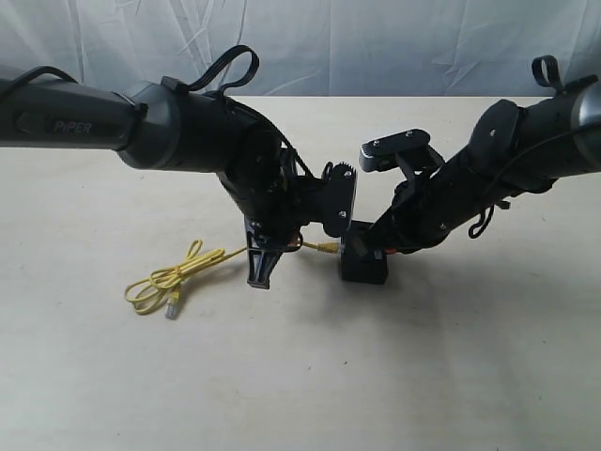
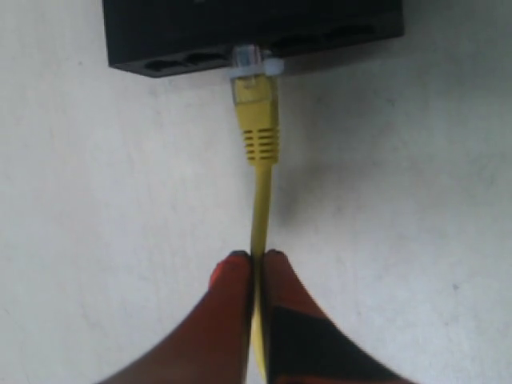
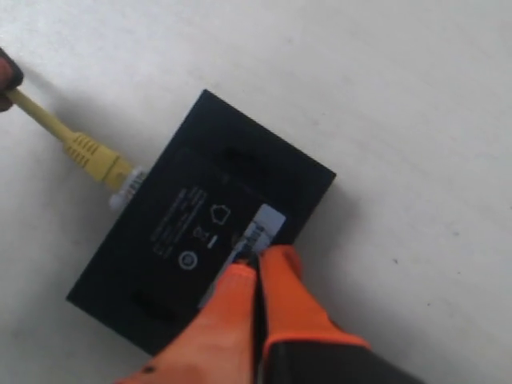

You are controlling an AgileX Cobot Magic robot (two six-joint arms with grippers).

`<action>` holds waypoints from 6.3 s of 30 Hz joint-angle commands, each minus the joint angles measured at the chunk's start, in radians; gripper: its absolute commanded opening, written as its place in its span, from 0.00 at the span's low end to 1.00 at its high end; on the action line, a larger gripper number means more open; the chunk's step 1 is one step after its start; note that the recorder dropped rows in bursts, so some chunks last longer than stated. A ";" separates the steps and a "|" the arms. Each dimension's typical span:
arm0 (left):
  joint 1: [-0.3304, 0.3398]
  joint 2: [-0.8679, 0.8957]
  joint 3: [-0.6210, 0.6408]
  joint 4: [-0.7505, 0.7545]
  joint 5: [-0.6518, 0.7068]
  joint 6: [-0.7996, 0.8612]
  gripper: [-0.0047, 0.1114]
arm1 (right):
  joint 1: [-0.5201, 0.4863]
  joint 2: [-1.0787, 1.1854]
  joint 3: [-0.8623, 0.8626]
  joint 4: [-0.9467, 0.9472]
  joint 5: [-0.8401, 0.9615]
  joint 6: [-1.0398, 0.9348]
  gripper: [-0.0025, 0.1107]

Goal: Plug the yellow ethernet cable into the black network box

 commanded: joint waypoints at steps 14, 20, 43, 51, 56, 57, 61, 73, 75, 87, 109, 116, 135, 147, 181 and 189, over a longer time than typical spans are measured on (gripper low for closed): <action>-0.004 -0.008 -0.005 0.001 0.026 -0.001 0.04 | -0.001 -0.024 0.004 0.124 0.050 -0.161 0.01; -0.004 -0.008 -0.005 0.001 0.031 -0.001 0.04 | -0.013 -0.069 0.004 0.117 0.052 -0.134 0.01; -0.004 -0.008 -0.005 -0.005 0.029 -0.001 0.04 | -0.069 0.011 0.034 0.175 0.036 -0.092 0.01; -0.004 -0.008 -0.005 -0.007 0.029 -0.001 0.04 | -0.017 0.020 0.034 0.199 0.035 -0.129 0.01; -0.004 -0.008 -0.005 -0.007 0.029 -0.001 0.04 | -0.019 0.020 0.034 0.187 0.035 -0.129 0.01; -0.004 -0.008 -0.005 -0.007 0.029 -0.001 0.04 | -0.019 0.020 0.034 0.187 0.030 -0.129 0.01; -0.004 -0.008 -0.005 -0.007 0.029 -0.003 0.04 | -0.023 0.017 0.034 0.115 -0.020 -0.010 0.01; -0.004 -0.008 -0.005 -0.014 0.029 -0.002 0.04 | -0.146 -0.130 0.034 0.118 0.154 0.083 0.01; -0.004 -0.008 -0.005 -0.014 0.029 -0.002 0.04 | -0.146 -0.141 0.034 0.118 0.176 0.083 0.01; -0.004 -0.008 -0.005 -0.014 0.029 -0.002 0.12 | -0.148 -0.145 0.034 0.120 0.173 0.133 0.01; -0.004 -0.173 -0.005 0.244 0.300 -0.442 0.27 | -0.148 -0.178 0.034 0.125 0.178 0.133 0.01; 0.031 -0.243 -0.005 0.318 0.366 -0.680 0.04 | -0.148 -0.306 0.034 0.098 0.246 0.133 0.01; 0.511 -0.704 0.109 0.001 0.285 -0.824 0.04 | -0.148 -0.794 0.034 -0.426 0.343 0.507 0.01; 0.520 -1.227 0.487 -0.062 0.021 -0.880 0.04 | -0.148 -1.272 0.269 -0.463 0.331 0.507 0.01; 0.520 -1.691 0.714 -0.047 0.050 -0.899 0.04 | -0.148 -1.832 0.565 -0.504 0.215 0.607 0.01; 0.520 -1.691 0.714 -0.047 0.050 -0.899 0.04 | -0.148 -1.870 0.672 -0.552 0.121 0.683 0.01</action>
